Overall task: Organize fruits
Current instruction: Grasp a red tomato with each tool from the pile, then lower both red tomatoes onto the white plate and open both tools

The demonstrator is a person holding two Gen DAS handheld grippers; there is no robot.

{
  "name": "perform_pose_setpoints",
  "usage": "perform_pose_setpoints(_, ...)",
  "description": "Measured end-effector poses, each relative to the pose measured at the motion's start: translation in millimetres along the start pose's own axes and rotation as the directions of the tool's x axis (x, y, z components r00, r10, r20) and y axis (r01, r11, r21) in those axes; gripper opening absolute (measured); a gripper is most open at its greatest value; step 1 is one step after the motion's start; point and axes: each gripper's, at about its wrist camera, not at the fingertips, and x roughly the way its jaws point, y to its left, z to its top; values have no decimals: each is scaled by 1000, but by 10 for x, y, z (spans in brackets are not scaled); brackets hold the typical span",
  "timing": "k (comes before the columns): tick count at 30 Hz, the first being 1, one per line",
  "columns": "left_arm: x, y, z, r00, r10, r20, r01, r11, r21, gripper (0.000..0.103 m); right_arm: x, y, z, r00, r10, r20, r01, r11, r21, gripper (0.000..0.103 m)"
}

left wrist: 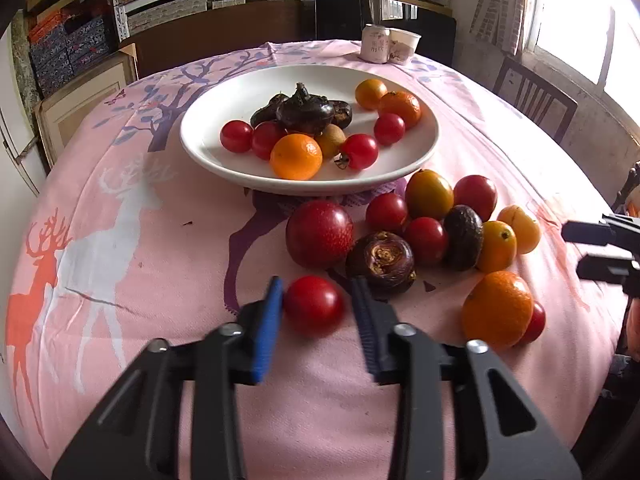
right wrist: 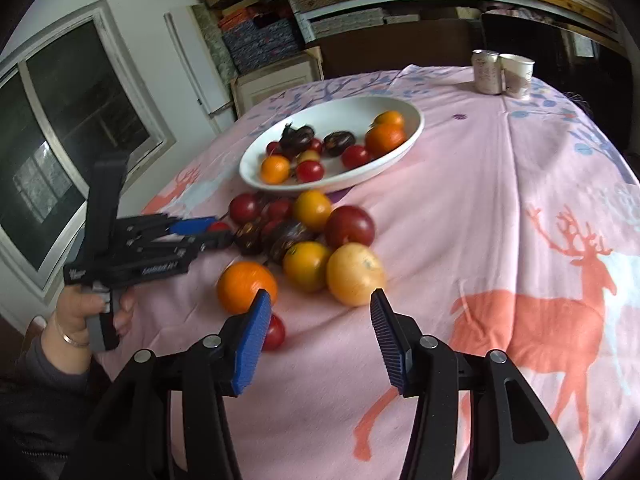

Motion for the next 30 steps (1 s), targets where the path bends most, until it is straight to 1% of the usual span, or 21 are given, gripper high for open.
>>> perform_pose_setpoints(1, -5, -19, -7, 1000, 1, 7, -1, 1000, 8, 29, 12, 61, -39, 1000, 22, -12, -22, 999, -24, 52)
perform_pose_setpoints(3, -23, -23, -22, 1000, -30, 9, 30, 1000, 4, 29, 42, 204, -127, 999, 42, -28, -45, 995, -87, 52)
perform_pose_setpoints(4, -36, -30, -37, 999, -37, 10, 37, 999, 2, 29, 63, 268, -163, 999, 41, -34, -45, 992, -115, 51)
perform_pose_setpoints(6, -76, -65, -63, 999, -29, 18, 29, 1000, 10, 29, 116, 372, -209, 999, 32, -44, -38, 988, -148, 51)
perform_pose_setpoints(10, -202, -108, -105, 999, -31, 39, 31, 1000, 5, 29, 264, 463, -193, 997, 9, -73, -20, 987, -157, 49)
perform_pose_setpoints(12, -274, -119, -117, 998, -31, 48, 31, 1000, 5, 29, 363, 487, -175, 995, -6, -97, -11, 986, -167, 43)
perform_pose_setpoints(14, -351, -140, -136, 998, -24, 60, 23, 1000, 13, 29, 421, 503, -168, 994, -24, -108, 5, 985, -172, 34)
perform_pose_setpoints(15, -384, -150, -139, 998, -21, 66, 20, 1000, 16, 29, 431, 503, -157, 994, -31, -105, 14, 986, -166, 31)
perform_pose_setpoints(18, -462, -156, -138, 996, -26, 80, 25, 1000, 13, 29, 391, 465, -143, 995, -7, -101, -7, 991, -134, 30)
perform_pose_setpoints(20, -502, -162, -127, 996, -30, 90, 29, 1000, 11, 29, 318, 453, -135, 996, -5, -93, -8, 991, -133, 30)
perform_pose_setpoints(24, -562, -175, -40, 993, -36, 114, 35, 999, 9, 29, 108, 355, 23, 1000, 7, -28, -10, 994, -111, 30)
perform_pose_setpoints(27, -528, -131, 152, 991, -32, 131, 33, 999, -6, 29, 17, 234, 298, 1000, 0, 19, 1, 997, -78, 30)
perform_pose_setpoints(30, -439, -47, 412, 989, -21, 149, 26, 999, -28, 29, 52, 128, 644, 999, 6, 52, -4, 999, -49, 30)
